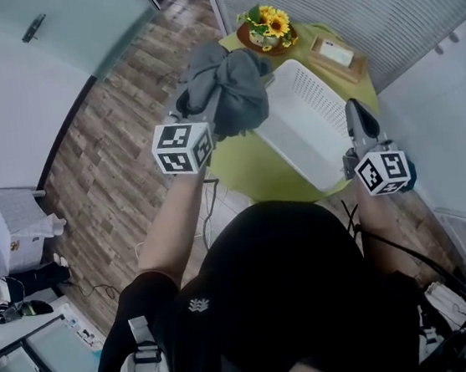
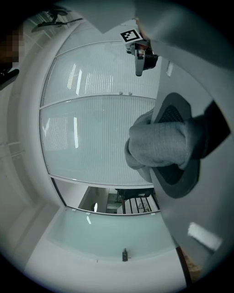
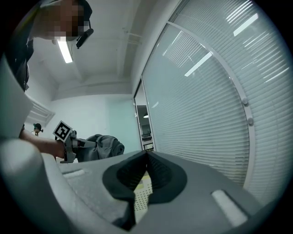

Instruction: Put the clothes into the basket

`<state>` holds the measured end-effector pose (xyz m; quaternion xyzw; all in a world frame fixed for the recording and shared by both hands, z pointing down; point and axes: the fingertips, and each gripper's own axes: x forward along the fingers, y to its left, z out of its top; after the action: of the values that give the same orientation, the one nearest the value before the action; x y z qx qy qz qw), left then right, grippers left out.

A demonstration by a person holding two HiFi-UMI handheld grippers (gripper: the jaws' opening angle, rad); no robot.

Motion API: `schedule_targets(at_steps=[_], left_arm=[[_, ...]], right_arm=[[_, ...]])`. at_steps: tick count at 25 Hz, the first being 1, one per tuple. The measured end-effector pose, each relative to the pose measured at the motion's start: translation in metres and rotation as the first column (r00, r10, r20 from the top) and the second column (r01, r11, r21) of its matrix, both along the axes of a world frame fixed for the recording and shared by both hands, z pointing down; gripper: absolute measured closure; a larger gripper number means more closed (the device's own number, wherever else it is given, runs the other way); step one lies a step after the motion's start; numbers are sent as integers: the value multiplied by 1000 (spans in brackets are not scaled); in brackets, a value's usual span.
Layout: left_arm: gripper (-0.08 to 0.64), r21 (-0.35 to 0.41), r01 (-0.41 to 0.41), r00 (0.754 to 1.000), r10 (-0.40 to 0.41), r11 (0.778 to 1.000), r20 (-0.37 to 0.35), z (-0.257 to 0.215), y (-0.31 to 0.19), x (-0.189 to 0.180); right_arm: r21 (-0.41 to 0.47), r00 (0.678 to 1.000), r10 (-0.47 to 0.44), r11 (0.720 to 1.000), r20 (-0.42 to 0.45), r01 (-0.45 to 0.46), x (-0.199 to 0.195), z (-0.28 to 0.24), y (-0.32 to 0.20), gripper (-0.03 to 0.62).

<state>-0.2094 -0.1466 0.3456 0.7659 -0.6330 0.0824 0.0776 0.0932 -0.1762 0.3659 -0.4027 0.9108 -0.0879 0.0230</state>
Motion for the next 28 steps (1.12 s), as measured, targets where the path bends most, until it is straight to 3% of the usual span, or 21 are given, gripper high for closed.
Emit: schedule_targets(at_steps=[28], left_arm=[[396, 167, -164, 985, 172, 972, -33, -96, -42, 78]], right_arm=[[75, 1000, 16, 997, 19, -18, 26, -44, -14, 591]])
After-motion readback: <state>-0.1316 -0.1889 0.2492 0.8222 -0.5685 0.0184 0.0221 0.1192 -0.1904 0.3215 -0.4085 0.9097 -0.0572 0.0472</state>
